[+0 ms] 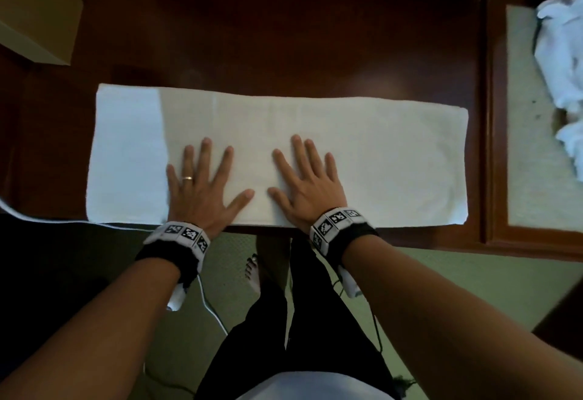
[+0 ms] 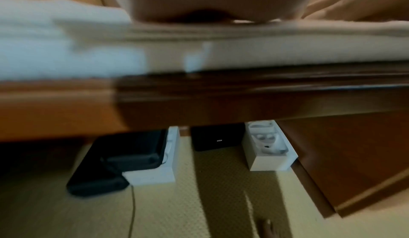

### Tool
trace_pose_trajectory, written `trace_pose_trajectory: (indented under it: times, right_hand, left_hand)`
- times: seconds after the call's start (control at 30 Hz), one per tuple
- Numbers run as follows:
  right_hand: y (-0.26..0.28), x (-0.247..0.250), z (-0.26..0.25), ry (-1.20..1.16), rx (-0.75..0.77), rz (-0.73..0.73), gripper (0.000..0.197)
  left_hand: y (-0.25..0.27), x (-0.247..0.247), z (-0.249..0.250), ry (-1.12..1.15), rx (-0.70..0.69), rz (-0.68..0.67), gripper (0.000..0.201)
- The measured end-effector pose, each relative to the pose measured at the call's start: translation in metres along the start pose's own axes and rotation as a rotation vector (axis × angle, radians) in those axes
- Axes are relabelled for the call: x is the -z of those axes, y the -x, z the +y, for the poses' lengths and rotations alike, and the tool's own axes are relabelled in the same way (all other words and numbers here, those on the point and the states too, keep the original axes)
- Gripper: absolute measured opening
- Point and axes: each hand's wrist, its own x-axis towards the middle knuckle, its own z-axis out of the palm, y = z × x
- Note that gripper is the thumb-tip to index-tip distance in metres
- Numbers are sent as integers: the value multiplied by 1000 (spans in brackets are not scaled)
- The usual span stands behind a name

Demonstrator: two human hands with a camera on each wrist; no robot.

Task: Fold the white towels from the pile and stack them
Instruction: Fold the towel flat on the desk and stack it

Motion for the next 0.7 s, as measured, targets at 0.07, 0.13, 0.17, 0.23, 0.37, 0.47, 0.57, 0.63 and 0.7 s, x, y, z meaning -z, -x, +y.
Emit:
trace_pose_trajectory:
  times: [0.07, 0.13, 0.17, 0.23, 0.37, 0.47, 0.57, 0.63, 0.7]
  right_hand:
    - [11, -5, 31, -13, -74, 33, 71]
    - [28, -6, 79, -70, -306, 91, 71]
    - [38, -4, 103, -98, -435, 106, 71]
    - [56, 0, 146, -125, -604, 99, 71]
    - [77, 7, 180, -211, -705, 190, 60]
    - [79, 16, 185, -362, -767, 401, 43]
    - [76, 31, 187, -549, -982, 429, 41]
    - [75, 40, 188, -681, -1120, 382, 44]
    - [73, 44, 190, -804, -1191, 327, 47]
  left_hand:
    - [-5, -5, 5, 13, 45, 3, 88]
    - [-7, -7, 2, -13, 49, 15, 90]
    - [-7, -6, 0, -28, 43, 21, 92]
    - [-10, -5, -1, -29, 43, 26, 93]
    - [-14, -1, 2, -19, 64, 32, 92]
    - [-18, 5, 0, -44, 52, 21, 93]
    - [-23, 12, -4, -76, 45, -11, 94]
    - [-25, 15, -6, -72, 52, -25, 94]
    - [-27, 17, -4, -62, 61, -29, 95]
